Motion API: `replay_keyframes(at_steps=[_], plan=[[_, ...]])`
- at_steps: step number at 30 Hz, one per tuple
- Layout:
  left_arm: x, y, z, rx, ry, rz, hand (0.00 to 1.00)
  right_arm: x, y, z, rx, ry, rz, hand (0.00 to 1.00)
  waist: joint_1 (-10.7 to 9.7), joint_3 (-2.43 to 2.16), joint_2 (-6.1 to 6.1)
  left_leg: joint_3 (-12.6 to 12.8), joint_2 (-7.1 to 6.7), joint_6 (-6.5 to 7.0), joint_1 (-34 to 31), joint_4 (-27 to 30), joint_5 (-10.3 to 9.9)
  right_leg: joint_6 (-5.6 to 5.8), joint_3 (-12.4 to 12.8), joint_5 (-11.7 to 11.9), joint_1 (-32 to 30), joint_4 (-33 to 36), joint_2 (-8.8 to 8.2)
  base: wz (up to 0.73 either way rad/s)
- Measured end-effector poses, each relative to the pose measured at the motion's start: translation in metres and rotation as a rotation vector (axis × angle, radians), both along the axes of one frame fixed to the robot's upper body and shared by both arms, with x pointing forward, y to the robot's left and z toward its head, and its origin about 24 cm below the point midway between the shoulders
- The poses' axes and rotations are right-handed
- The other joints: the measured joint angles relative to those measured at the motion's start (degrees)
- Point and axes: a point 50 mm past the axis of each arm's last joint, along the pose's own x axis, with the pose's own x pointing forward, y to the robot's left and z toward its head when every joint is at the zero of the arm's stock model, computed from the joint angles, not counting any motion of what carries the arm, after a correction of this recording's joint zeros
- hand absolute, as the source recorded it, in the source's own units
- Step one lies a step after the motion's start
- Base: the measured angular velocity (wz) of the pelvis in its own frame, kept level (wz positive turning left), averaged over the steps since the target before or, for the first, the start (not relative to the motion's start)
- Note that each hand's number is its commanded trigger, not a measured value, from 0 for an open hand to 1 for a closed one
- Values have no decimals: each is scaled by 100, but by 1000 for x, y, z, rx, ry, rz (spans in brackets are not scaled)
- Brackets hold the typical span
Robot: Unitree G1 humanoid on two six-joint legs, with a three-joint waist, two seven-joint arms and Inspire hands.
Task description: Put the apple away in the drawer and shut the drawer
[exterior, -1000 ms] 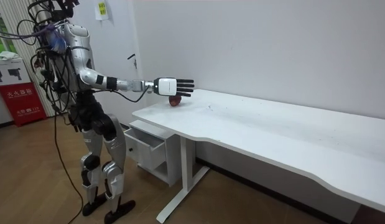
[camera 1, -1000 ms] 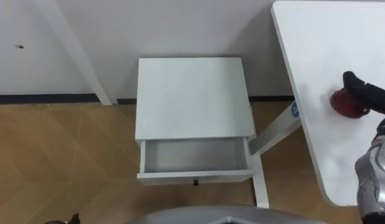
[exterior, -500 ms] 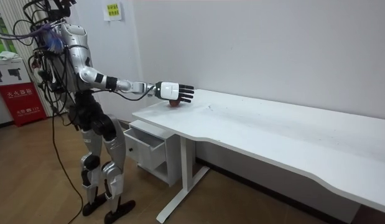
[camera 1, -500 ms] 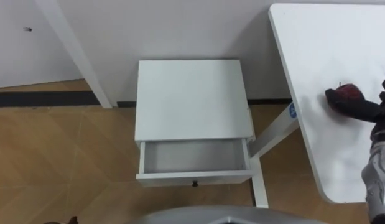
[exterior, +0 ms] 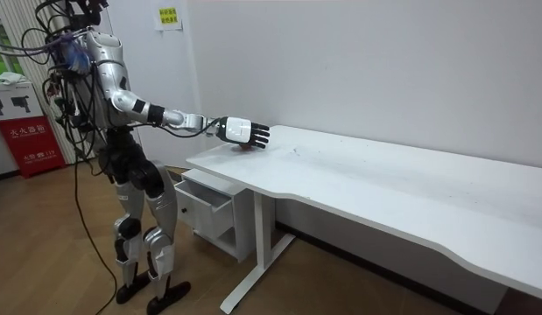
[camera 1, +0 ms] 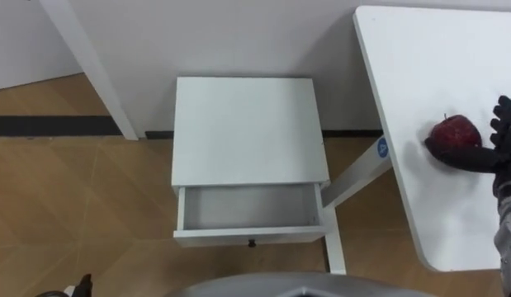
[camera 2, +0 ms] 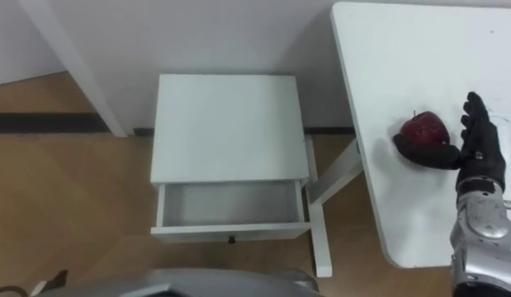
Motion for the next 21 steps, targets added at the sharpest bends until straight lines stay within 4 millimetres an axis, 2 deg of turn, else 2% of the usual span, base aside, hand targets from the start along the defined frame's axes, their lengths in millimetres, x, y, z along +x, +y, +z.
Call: replay_keyframes(at_steps=[6, 11, 14, 15, 19, 21], plan=[[-2, 0, 0, 0, 6, 1, 0, -1, 1, -2, 12, 14, 27, 0, -1, -6, 46, -2, 3, 0, 5, -11, 0, -4, -13, 2, 0, 7, 2, 0], [-2, 0, 0, -6, 5, -1, 0, -1, 2, -3, -32, 50, 61, 2, 0, -11, 14, -1, 0, 0, 9, -7, 0, -3, -2, 2, 1, 8, 1, 0], [-1, 0, 0, -8, 6, 1, 0, -1, 2, -4, -39, 59, 73, 79, 11, -12, 0, -1, 0, 0, 10, -6, 0, -3, -2, 2, 1, 6, 1, 0], [-2, -1, -1, -11, 14, 4, 0, -1, 2, -4, -47, 65, 77, 100, 14, -13, -3, -14, 0, 0, 9, -7, 0, -3, -4, 2, 2, 6, 1, 0], [-10, -2, -4, -19, 47, 15, 0, -2, -1, -3, -72, 73, 71, 100, 15, -28, -33, -41, 2, 0, -3, -7, 0, -3, -24, 2, 4, 1, 2, 2], [-12, -2, -4, -20, 55, 17, 0, -3, -4, -2, -79, 74, 58, 100, 20, -21, -45, -45, 2, 0, -3, -5, 0, -3, -26, 2, 5, 2, 2, 0]])
